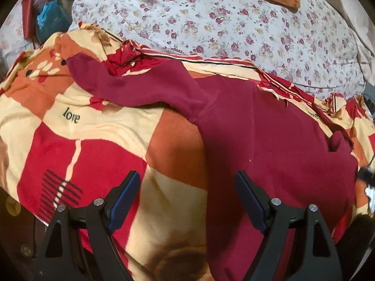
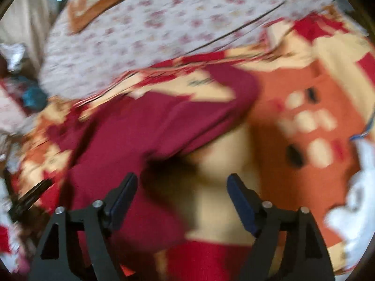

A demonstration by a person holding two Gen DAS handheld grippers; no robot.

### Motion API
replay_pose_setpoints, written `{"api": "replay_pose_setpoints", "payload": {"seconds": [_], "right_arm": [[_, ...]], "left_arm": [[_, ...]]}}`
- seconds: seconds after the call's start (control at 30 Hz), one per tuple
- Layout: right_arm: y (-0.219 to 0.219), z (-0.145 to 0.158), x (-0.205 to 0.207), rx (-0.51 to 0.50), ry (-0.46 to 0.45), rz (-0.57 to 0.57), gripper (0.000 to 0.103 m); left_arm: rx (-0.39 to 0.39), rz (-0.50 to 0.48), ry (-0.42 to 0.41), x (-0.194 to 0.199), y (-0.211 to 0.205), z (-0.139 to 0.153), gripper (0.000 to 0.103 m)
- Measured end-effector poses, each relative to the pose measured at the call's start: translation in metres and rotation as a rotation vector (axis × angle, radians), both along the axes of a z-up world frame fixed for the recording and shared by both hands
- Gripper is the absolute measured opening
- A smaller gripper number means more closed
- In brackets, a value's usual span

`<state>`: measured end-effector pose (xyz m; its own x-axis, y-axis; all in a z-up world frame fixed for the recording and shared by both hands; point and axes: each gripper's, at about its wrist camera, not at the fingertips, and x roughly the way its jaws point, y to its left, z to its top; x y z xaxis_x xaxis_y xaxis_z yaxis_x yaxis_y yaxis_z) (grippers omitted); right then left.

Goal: Fold small clothes

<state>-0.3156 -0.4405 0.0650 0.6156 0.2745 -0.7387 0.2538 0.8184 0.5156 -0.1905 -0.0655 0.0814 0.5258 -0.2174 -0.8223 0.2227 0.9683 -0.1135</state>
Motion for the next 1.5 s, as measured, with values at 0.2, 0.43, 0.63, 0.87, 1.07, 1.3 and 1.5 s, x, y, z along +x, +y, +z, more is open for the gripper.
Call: {"api": "replay_pose_setpoints", "payload": {"seconds": [0.2, 0.43, 0.63, 0.87, 1.07, 1.3, 1.5], "right_arm": [[0.061, -0.012, 0.003, -0.091, 0.051, 0.204, 0.01], [0.133, 0.001, -0.057, 0.042, 0.093, 0.539, 0.01], [0.166, -0.013, -0.103, 0.063, 0.168, 0.661, 0.017], [0.144, 0.016, -0.118, -0.018, 0.128, 0.623, 0.052], [0.154, 0.055, -0.08, -0.114, -0.026, 0.547, 0.064], [0.159, 0.058, -0.012, -0.096, -0.056, 0.383, 0.068], [0.161, 0.051, 0.019, -0.147, -0.062, 0.291, 0.069]], "left_arm": [[0.002, -0.008, -0.009, -0.012, 0.001, 0.009, 0.065], [-0.023, 0.022, -0.021, -0.019, 0.012, 0.017, 0.065], [0.018, -0.018, -0.027, -0.032, 0.003, 0.016, 0.065], [0.024, -0.021, -0.017, -0.041, 0.007, 0.01, 0.065], [0.019, -0.016, -0.027, -0.042, 0.006, 0.013, 0.065], [0.027, -0.011, -0.057, -0.037, 0.004, 0.019, 0.065], [0.038, -0.009, -0.064, -0.03, 0.0, 0.018, 0.065]]}}
